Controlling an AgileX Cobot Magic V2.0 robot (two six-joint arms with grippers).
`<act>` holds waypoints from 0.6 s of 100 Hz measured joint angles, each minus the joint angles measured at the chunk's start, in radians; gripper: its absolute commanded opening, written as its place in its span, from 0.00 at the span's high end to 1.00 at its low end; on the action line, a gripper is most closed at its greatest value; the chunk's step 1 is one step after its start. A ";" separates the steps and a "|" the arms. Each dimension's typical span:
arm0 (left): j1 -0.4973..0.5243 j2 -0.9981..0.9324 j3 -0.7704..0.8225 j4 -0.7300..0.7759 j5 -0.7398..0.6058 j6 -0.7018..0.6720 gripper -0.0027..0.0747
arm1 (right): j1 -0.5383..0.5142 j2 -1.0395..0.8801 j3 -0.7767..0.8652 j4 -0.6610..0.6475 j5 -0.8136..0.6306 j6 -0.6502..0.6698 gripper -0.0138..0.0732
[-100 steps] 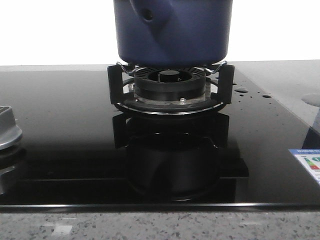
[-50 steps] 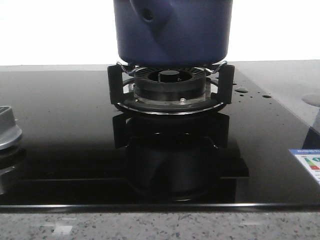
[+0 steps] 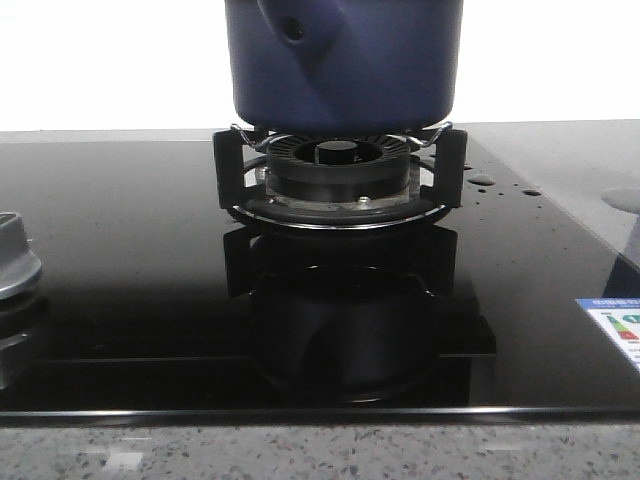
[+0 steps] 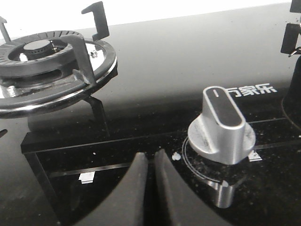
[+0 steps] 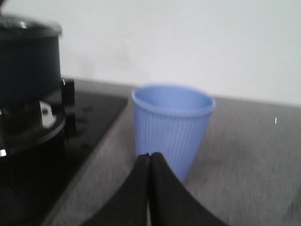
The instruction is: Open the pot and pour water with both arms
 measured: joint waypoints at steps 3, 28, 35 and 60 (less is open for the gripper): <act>0.000 0.000 0.000 0.000 0.000 0.000 0.99 | -0.007 -0.008 0.020 0.027 0.036 -0.022 0.91; 0.000 0.000 0.000 0.000 0.000 0.000 0.99 | -0.103 -0.171 0.110 0.116 0.150 -0.067 0.91; 0.000 0.000 0.000 0.000 0.000 0.000 0.99 | -0.120 -0.208 0.110 0.132 0.205 -0.067 0.91; 0.000 0.000 0.000 0.000 0.002 0.000 0.99 | -0.130 -0.235 0.108 0.147 0.338 -0.070 0.91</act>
